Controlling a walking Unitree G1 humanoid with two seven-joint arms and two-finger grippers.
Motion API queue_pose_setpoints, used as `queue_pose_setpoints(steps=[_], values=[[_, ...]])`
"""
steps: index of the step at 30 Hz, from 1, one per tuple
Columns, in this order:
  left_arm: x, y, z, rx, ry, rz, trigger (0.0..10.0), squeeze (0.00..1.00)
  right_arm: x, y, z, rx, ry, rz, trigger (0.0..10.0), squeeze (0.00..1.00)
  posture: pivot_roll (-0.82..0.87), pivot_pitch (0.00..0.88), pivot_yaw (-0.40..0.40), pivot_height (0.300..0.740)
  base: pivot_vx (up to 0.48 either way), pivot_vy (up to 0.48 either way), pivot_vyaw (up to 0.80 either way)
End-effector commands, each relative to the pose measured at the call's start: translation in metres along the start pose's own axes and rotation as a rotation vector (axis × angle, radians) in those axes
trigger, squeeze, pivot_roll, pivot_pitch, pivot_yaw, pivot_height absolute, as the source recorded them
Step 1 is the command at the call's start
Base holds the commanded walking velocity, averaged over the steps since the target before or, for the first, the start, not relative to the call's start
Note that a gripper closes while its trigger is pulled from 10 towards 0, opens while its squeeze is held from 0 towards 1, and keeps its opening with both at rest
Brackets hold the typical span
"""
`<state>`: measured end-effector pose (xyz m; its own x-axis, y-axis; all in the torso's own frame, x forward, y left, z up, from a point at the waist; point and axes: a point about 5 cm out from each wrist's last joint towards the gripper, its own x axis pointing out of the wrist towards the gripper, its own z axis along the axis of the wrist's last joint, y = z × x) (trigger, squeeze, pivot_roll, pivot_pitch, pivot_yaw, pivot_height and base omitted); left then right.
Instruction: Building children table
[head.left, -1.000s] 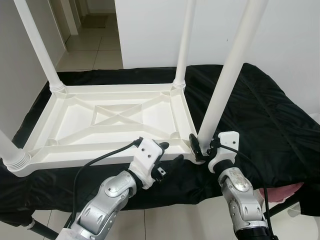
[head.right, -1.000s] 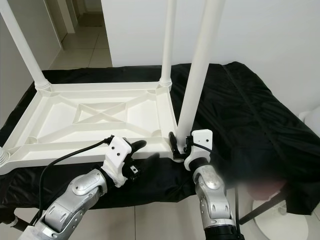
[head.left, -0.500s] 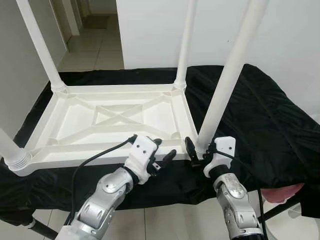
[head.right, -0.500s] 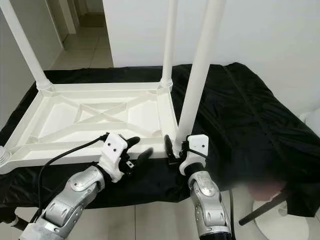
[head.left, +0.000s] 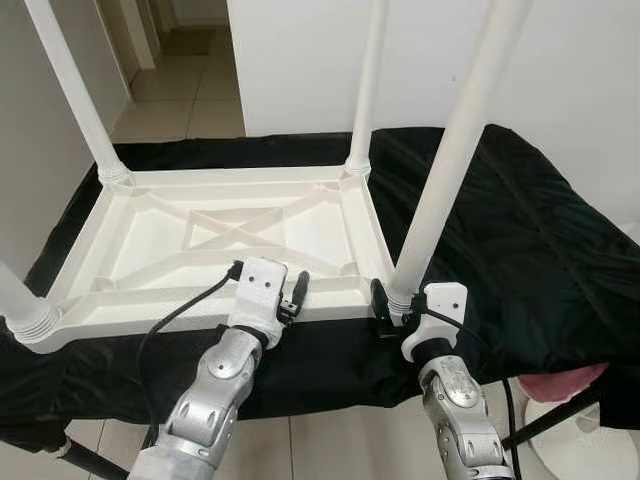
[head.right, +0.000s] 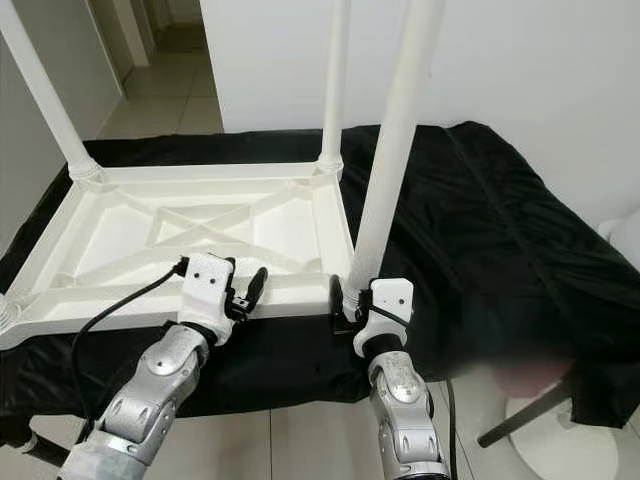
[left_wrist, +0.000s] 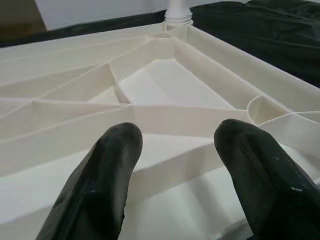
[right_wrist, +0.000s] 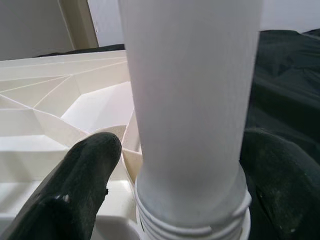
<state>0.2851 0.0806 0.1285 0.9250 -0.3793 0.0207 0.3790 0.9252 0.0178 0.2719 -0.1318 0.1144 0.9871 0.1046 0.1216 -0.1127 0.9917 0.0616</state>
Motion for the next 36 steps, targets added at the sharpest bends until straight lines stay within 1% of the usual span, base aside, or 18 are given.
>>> queue_pose_setpoints(steps=[1, 4, 6, 12, 13, 14, 15, 16, 18, 20, 21, 23, 26, 27, 31, 32, 33, 36], values=[[0.002, 0.008, -0.002, -0.027, 0.018, 0.078, 10.0, 0.0, 0.002, 0.002, 0.0, 0.002, -0.006, -0.002, 10.0, 0.0, -0.02, 0.031, 0.041, 0.74, 0.0, 0.0, 0.0], [0.003, 0.012, 0.0, -0.031, 0.001, 0.101, 10.0, 0.0, 0.005, 0.003, 0.001, -0.005, -0.015, -0.012, 10.0, 0.0, -0.02, 0.03, 0.041, 0.74, 0.0, 0.0, 0.0], [0.004, 0.015, 0.003, -0.058, -0.014, 0.118, 10.0, 0.0, 0.006, 0.005, 0.001, -0.012, -0.014, -0.024, 10.0, 0.0, -0.02, 0.028, 0.042, 0.74, 0.0, 0.0, 0.0], [0.005, 0.015, 0.005, -0.075, -0.039, 0.157, 10.0, 0.0, 0.006, 0.006, -0.001, -0.024, -0.008, -0.058, 10.0, 0.0, -0.02, 0.03, 0.042, 0.74, 0.0, 0.0, 0.0], [0.007, 0.015, 0.004, -0.035, -0.035, 0.158, 10.0, 0.0, 0.009, 0.005, 0.001, -0.022, -0.01, -0.071, 10.0, 0.0, -0.02, 0.03, 0.035, 0.74, 0.0, 0.0, 0.0], [0.007, 0.015, 0.004, -0.035, -0.035, 0.158, 10.0, 0.0, 0.009, 0.005, 0.001, -0.022, -0.01, -0.071, 10.0, 0.0, -0.02, 0.03, 0.035, 0.74, 0.0, 0.0, 0.0], [0.009, 0.015, 0.002, -0.005, -0.029, 0.158, 10.0, 0.0, 0.011, 0.005, 0.003, -0.014, -0.012, -0.085, 10.0, 0.0, -0.02, 0.03, 0.035, 0.74, 0.0, 0.0, 0.0], [0.011, 0.015, 0.003, -0.039, -0.035, 0.161, 10.0, 0.0, 0.013, 0.005, 0.004, -0.003, -0.016, -0.094, 10.0, 0.0, -0.02, 0.03, 0.035, 0.74, 0.0, 0.0, 0.0], [0.012, 0.015, 0.004, -0.058, -0.038, 0.147, 10.0, 0.0, 0.015, 0.006, 0.005, -0.005, -0.021, -0.096, 10.0, 0.0, -0.02, 0.03, 0.035, 0.74, 0.0, 0.0, 0.0], [0.012, 0.017, 0.004, -0.111, -0.036, 0.143, 10.0, 0.0, 0.016, 0.009, 0.005, -0.026, -0.028, -0.075, 10.0, 0.0, -0.02, 0.024, 0.037, 0.74, 0.0, 0.0, 0.0], [0.012, 0.019, 0.004, -0.107, -0.041, 0.155, 10.0, 0.0, 0.015, 0.009, 0.005, -0.043, -0.031, -0.064, 10.0, 0.0, -0.01, 0.019, 0.016, 0.74, 0.0, 0.0, 0.0], [0.012, 0.019, 0.004, -0.107, -0.041, 0.155, 10.0, 0.0, 0.015, 0.009, 0.005, -0.043, -0.031, -0.064, 10.0, 0.0, -0.01, 0.019, 0.016, 0.74, 0.0, 0.0, 0.0], [0.019, 0.021, 0.013, -0.065, -0.072, 0.145, 10.0, 0.0, 0.014, 0.01, 0.004, -0.055, -0.039, -0.031, 10.0, 0.0, 0.0, 0.017, 0.003, 0.74, 0.0, 0.0, 0.0], [0.022, 0.022, 0.016, -0.082, -0.086, 0.135, 10.0, 0.0, 0.014, 0.01, 0.003, -0.056, -0.04, -0.031, 10.0, 0.0, 0.0, 0.017, 0.0, 0.74, 0.0, 0.0, 0.0], [0.023, 0.023, 0.018, -0.097, -0.097, 0.13, 10.0, 0.0, 0.015, 0.01, 0.003, -0.058, -0.04, -0.033, 10.0, 0.0, 0.0, 0.017, 0.0, 0.74, 0.0, 0.0, 0.0], [0.024, 0.027, 0.022, -0.147, -0.115, 0.154, 10.0, 0.0, 0.016, 0.007, 0.005, -0.061, -0.05, -0.049, 10.0, 0.0, 0.0, 0.017, -0.005, 0.74, 0.0, 0.0, 0.0], [0.024, 0.028, 0.021, -0.167, -0.118, 0.166, 10.0, 0.0, 0.016, 0.007, 0.006, -0.061, -0.054, -0.054, 10.0, 0.0, 0.0, 0.018, -0.002, 0.74, 0.0, 0.0, 0.0], [0.021, 0.027, 0.017, -0.194, -0.115, 0.176, 10.0, 0.0, 0.015, 0.007, 0.006, -0.062, -0.056, -0.067, 10.0, 0.0, 0.0, 0.018, -0.002, 0.74, 0.0, 0.0, 0.0]])
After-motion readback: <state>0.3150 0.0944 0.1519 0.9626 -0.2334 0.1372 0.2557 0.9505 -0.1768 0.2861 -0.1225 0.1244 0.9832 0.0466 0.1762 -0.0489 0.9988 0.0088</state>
